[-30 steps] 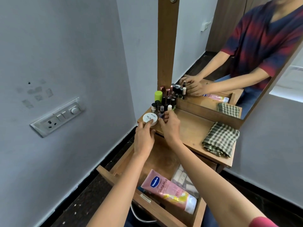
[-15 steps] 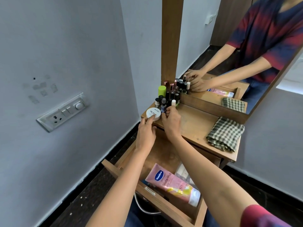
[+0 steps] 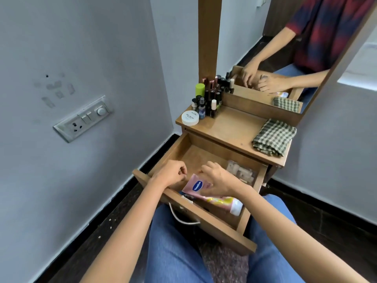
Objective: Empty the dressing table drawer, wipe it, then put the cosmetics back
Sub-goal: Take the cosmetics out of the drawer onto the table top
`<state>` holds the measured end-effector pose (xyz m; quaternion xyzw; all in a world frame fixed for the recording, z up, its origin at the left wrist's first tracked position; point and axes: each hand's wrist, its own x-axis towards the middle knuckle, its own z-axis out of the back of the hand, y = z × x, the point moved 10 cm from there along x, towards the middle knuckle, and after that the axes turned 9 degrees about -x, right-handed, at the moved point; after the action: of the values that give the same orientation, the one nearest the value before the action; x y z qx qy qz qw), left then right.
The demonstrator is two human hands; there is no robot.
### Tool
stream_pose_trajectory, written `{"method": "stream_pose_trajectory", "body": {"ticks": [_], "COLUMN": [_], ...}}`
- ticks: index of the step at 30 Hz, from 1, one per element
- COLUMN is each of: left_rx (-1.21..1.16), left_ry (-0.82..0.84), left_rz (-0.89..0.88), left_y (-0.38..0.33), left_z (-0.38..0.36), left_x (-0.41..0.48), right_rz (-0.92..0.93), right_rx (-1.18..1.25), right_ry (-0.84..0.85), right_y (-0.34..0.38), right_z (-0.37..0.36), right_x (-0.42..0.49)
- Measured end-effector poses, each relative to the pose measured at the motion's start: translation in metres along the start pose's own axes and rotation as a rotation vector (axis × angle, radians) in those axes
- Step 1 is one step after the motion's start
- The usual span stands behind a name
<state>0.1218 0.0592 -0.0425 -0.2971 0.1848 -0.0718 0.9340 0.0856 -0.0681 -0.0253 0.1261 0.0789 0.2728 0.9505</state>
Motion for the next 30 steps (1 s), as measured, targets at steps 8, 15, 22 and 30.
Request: {"method": "stream_pose_trajectory", "body": {"ticks": [8, 15, 22, 30], "left_rx": [0.194, 0.279, 0.356, 0.289], "left_ry": [0.179, 0.293, 0.368, 0.405], "left_rz": [0.086, 0.075, 0.051, 0.079], "left_y": [-0.002, -0.009, -0.012, -0.006], "left_z": [-0.030, -0.048, -0.061, -0.065], "left_x": [-0.009, -0.011, -0.010, -0.008], "right_rz": [-0.163, -0.362, -0.414, -0.222], "right_rx": [-0.090, -0.025, -0.134, -0.325], "right_ry": [0.029, -0.146, -0.175, -0.007], "right_y": [-0.012, -0.041, -0.040, 0.000], "right_z": [-0.027, -0.003, -0.002, -0.022], "right_x": [-0.024, -0.030, -0.034, -0.040]}}
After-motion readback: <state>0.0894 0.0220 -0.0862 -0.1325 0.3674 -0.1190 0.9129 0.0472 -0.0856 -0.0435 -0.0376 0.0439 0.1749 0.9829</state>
